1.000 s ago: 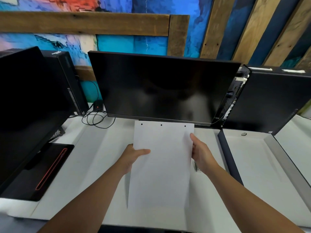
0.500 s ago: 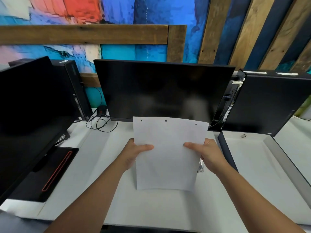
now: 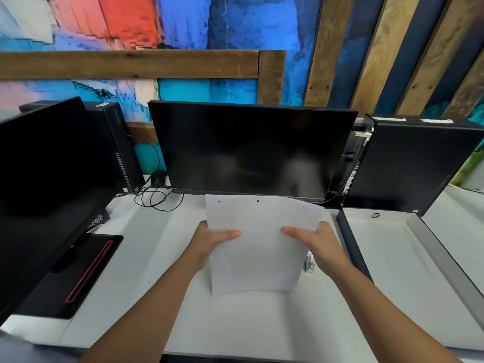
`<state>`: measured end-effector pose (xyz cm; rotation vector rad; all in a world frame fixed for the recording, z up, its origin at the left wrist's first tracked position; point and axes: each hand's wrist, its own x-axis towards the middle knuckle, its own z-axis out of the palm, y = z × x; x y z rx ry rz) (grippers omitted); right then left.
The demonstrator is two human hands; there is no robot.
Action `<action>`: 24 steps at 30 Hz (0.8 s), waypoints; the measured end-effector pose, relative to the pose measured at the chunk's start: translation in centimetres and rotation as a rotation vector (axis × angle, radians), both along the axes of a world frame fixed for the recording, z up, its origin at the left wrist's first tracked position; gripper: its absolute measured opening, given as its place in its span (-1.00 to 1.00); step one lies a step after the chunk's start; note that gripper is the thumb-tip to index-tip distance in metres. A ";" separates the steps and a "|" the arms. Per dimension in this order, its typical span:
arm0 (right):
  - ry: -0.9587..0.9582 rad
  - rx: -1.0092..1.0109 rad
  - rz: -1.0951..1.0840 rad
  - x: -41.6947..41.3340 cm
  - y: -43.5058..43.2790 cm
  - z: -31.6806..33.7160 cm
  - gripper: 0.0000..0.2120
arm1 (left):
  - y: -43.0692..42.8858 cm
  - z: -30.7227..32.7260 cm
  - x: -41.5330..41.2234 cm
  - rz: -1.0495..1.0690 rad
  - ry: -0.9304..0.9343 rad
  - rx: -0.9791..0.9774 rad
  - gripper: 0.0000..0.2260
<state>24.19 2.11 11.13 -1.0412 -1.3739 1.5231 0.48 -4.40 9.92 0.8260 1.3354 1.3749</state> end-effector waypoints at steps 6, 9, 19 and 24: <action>-0.028 -0.024 -0.013 -0.4 -0.6 -0.3 -0.83 | -0.5 -1.3 0.2 0.050 -0.007 -0.019 -0.48; -0.011 -0.029 -0.005 -0.6 -0.7 -0.1 -0.80 | -0.6 -1.2 0.0 0.040 -0.012 -0.026 -0.51; -0.082 -0.085 0.016 -1.4 -1.4 -0.3 -0.97 | -1.4 -2.6 0.2 0.126 -0.071 -0.114 -0.55; -0.195 -0.082 0.041 -1.7 -0.2 0.0 -0.86 | -1.3 -2.0 -0.1 0.139 -0.077 -0.087 -0.80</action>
